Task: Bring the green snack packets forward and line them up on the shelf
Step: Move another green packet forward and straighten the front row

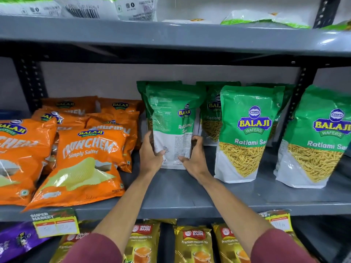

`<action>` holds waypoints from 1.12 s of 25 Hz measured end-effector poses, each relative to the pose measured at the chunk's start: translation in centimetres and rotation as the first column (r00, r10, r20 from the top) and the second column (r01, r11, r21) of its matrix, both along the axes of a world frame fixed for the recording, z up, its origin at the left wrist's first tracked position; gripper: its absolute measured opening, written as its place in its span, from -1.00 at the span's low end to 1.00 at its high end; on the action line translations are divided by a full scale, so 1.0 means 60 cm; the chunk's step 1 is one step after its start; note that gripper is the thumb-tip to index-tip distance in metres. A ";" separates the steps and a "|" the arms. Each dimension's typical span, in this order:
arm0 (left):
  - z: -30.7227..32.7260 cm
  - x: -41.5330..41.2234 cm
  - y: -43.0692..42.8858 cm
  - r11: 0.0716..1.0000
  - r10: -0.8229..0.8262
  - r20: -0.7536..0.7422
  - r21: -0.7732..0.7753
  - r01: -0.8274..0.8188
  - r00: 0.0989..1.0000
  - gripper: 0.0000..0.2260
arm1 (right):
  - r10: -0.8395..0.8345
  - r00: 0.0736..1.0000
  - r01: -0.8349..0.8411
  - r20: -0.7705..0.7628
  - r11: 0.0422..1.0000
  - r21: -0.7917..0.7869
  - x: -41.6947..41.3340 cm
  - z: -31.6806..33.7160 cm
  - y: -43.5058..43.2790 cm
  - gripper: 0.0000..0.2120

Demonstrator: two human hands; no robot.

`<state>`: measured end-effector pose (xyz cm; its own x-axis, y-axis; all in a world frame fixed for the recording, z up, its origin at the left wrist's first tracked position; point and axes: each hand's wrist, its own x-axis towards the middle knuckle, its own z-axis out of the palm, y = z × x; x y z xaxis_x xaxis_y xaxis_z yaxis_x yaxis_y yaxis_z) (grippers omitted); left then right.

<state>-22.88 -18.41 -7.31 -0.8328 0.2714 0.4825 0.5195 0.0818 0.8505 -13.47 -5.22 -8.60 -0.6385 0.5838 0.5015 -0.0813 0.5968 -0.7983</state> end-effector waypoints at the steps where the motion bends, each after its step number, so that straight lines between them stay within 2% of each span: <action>1: 0.002 0.005 -0.003 1.000 0.018 0.005 0.006 -0.018 1.000 -0.25 | 0.022 0.999 -0.022 -0.024 0.999 -0.031 0.002 0.000 -0.001 -0.25; 4: 0.005 0.031 -0.012 0.987 0.160 -0.078 0.042 -0.157 0.984 -0.27 | 0.064 0.992 -0.079 -0.108 0.986 -0.149 0.010 0.002 -0.005 -0.20; 6: 0.003 0.054 -0.012 0.978 0.209 -0.173 0.031 -0.206 0.963 -0.44 | 0.062 0.991 -0.087 -0.119 0.971 -0.221 0.010 0.005 -0.004 -0.31; 8: 0.003 0.074 -0.007 0.989 0.139 -0.196 -0.032 -0.148 0.971 -0.63 | 0.080 0.991 -0.108 -0.110 0.956 -0.272 0.013 0.010 -0.009 -0.46; 10: 0.003 0.086 -0.002 0.994 0.034 -0.146 -0.097 -0.049 0.989 -0.73 | 0.094 0.989 -0.122 -0.113 0.952 -0.279 0.018 0.015 -0.016 -0.55; 12: 0.002 0.086 -0.001 0.997 -0.020 -0.090 -0.080 0.013 0.996 -0.75 | 0.051 0.991 -0.078 -0.123 0.970 -0.230 0.025 0.019 -0.026 -0.60; 14: 0.002 0.081 -0.006 0.997 -0.075 -0.009 -0.029 0.074 0.997 -0.64 | -0.008 0.991 -0.011 -0.137 0.990 -0.141 0.036 0.020 -0.045 -0.63; 16: 0.006 0.072 -0.012 0.978 -0.205 0.124 0.054 0.199 0.971 -0.42 | -0.060 0.991 0.062 -0.117 0.998 0.011 0.043 0.012 -0.076 -0.60; 18: 0.014 0.060 -0.017 0.963 -0.271 0.232 0.066 0.263 0.934 -0.33 | -0.002 0.998 0.012 -0.067 0.988 0.156 0.042 0.000 -0.115 -0.52; 19: 0.018 0.051 -0.021 0.962 -0.273 0.261 0.044 0.271 0.926 -0.40 | 0.087 0.996 -0.080 -0.037 0.983 0.164 0.041 -0.002 -0.131 -0.48; 21: 0.025 0.031 -0.025 0.954 -0.296 0.308 0.046 0.297 0.904 -0.68 | 0.242 0.970 -0.242 0.008 0.967 0.084 0.037 0.003 -0.139 -0.41; 23: 0.033 0.014 -0.033 0.962 -0.268 0.387 0.161 0.221 0.882 -0.95 | 0.256 0.967 -0.256 0.014 0.965 0.057 0.038 0.017 -0.129 -0.49; 25: 0.030 0.004 -0.039 0.975 -0.130 0.453 0.221 0.031 0.882 -0.73 | 0.141 0.983 -0.134 -0.119 0.989 0.065 0.040 0.026 -0.110 -0.64; 26: 0.025 -0.003 -0.038 0.973 -0.068 0.450 0.228 -0.041 0.891 -0.71 | 0.057 0.979 -0.048 -0.194 0.998 0.050 0.038 0.027 -0.096 -0.65; 28: 0.014 0.003 -0.032 0.962 -0.062 0.357 0.269 -0.039 0.932 -0.75 | -0.064 0.967 0.051 -0.246 0.997 -0.057 0.029 0.026 -0.060 -0.53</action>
